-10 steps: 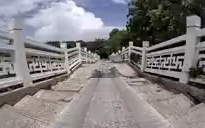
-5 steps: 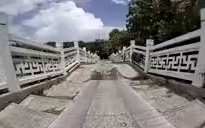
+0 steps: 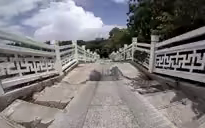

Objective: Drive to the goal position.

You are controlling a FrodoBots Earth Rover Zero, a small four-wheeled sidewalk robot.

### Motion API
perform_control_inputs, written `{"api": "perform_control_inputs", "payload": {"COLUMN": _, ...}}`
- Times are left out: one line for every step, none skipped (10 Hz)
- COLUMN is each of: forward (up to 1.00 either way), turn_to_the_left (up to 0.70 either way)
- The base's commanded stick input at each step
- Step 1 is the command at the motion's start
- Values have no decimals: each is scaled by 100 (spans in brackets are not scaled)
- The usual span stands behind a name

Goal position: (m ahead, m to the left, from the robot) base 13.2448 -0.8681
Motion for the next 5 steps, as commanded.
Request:
{"api": "perform_control_inputs", "payload": {"forward": 70, "turn_to_the_left": 0}}
{"api": "perform_control_inputs", "payload": {"forward": 70, "turn_to_the_left": 0}}
{"api": "perform_control_inputs", "payload": {"forward": 70, "turn_to_the_left": 0}}
{"api": "perform_control_inputs", "payload": {"forward": 70, "turn_to_the_left": 0}}
{"api": "perform_control_inputs", "payload": {"forward": 70, "turn_to_the_left": 0}}
